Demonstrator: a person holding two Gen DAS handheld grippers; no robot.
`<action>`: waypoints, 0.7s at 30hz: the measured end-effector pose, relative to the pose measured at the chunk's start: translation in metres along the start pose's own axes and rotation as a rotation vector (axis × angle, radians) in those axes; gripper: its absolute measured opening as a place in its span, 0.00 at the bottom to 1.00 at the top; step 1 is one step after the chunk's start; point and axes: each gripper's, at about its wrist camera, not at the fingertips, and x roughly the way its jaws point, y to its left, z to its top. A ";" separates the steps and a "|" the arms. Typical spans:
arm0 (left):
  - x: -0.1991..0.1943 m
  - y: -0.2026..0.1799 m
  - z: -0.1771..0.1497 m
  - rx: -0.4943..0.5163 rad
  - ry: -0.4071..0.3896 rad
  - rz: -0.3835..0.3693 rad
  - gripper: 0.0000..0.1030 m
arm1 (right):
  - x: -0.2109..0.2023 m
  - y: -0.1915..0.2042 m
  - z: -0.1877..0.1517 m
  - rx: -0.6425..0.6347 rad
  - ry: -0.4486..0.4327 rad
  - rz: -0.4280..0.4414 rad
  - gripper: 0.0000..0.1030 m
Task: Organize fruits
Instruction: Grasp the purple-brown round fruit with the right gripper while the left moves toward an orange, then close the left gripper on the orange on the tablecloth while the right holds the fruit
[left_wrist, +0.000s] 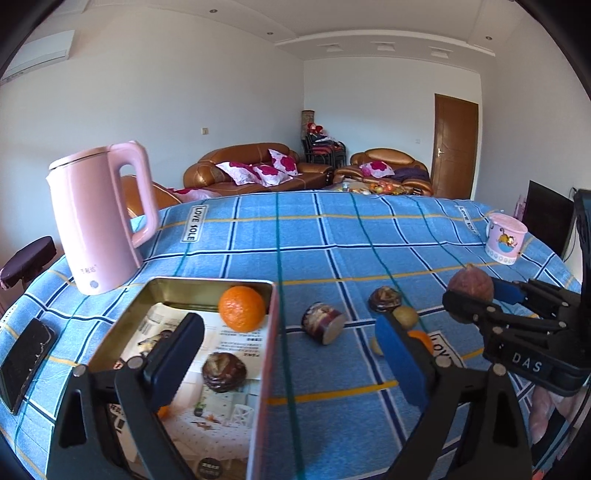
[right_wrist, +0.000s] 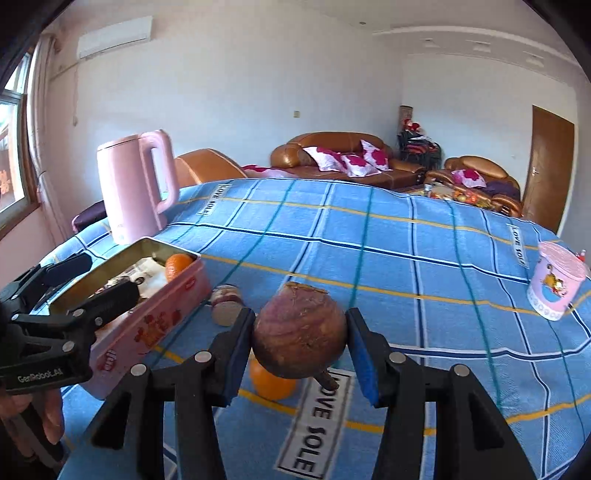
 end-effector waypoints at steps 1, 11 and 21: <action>0.003 -0.007 0.001 0.010 0.011 -0.015 0.90 | 0.001 -0.006 -0.001 0.014 0.005 -0.010 0.50; 0.035 -0.068 -0.003 0.115 0.130 -0.095 0.67 | 0.000 -0.043 -0.008 0.061 0.012 -0.097 0.50; 0.055 -0.093 -0.011 0.174 0.239 -0.121 0.45 | -0.002 -0.052 -0.010 0.077 0.011 -0.085 0.50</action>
